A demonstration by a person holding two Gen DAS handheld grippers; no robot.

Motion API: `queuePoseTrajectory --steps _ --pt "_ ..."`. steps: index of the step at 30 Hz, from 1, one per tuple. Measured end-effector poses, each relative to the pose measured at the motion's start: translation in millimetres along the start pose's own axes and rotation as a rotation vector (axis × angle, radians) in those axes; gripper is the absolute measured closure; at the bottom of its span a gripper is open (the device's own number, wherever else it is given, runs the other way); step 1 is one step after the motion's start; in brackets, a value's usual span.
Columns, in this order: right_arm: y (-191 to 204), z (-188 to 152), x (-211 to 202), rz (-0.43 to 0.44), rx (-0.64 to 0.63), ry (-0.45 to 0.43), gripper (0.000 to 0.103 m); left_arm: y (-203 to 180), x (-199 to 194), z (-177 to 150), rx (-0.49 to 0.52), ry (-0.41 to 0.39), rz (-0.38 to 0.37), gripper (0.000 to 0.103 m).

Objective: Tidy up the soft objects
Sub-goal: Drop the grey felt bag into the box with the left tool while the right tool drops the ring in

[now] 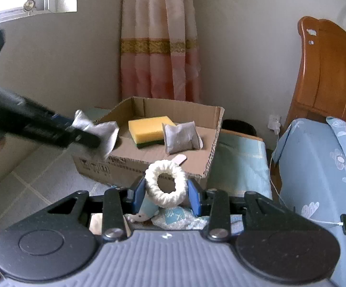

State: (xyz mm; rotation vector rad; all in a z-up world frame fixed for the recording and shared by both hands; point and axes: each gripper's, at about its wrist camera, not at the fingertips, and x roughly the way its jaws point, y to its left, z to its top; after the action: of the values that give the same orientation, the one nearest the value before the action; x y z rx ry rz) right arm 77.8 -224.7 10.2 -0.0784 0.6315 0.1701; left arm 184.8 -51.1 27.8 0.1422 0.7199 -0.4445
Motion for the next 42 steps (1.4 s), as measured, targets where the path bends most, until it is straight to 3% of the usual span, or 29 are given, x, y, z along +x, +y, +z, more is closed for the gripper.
queuePoseTrajectory --steps 1,3,5,7,13,20,28,30,32,34,42 --pt "1 1 0 0.002 0.000 -0.002 0.059 3 3 2 -0.015 -0.005 0.003 0.059" --pt "1 3 0 0.005 0.001 -0.005 0.059 6 7 3 -0.035 -0.003 0.033 0.024" --pt "3 4 0 0.003 -0.003 -0.006 0.059 8 1 -2 -0.050 -0.038 0.058 0.010" --pt "3 6 1 -0.001 -0.010 -0.009 0.059 10 -9 -9 -0.050 -0.068 0.065 0.009" --pt "-1 19 9 0.002 0.002 -0.013 0.059 4 -38 -24 -0.043 0.021 0.121 0.005" --pt "-3 51 33 0.051 0.039 -0.007 0.059 1 -69 -46 -0.002 0.037 0.191 0.004" --pt "14 88 88 0.076 0.038 0.049 0.059 19 -73 -74 -0.102 0.047 0.209 0.004" --pt "18 94 102 0.063 0.043 0.061 0.050 20 -71 -78 -0.106 0.047 0.210 0.004" --pt "21 97 110 0.049 0.047 0.083 0.020 21 -71 -81 -0.103 0.041 0.210 0.004" --pt "21 94 107 0.038 0.052 0.078 0.009 22 -69 -84 -0.101 0.026 0.215 0.004" --pt "23 72 69 0.029 0.019 0.058 0.001 19 -65 -86 -0.128 0.038 0.176 0.004"
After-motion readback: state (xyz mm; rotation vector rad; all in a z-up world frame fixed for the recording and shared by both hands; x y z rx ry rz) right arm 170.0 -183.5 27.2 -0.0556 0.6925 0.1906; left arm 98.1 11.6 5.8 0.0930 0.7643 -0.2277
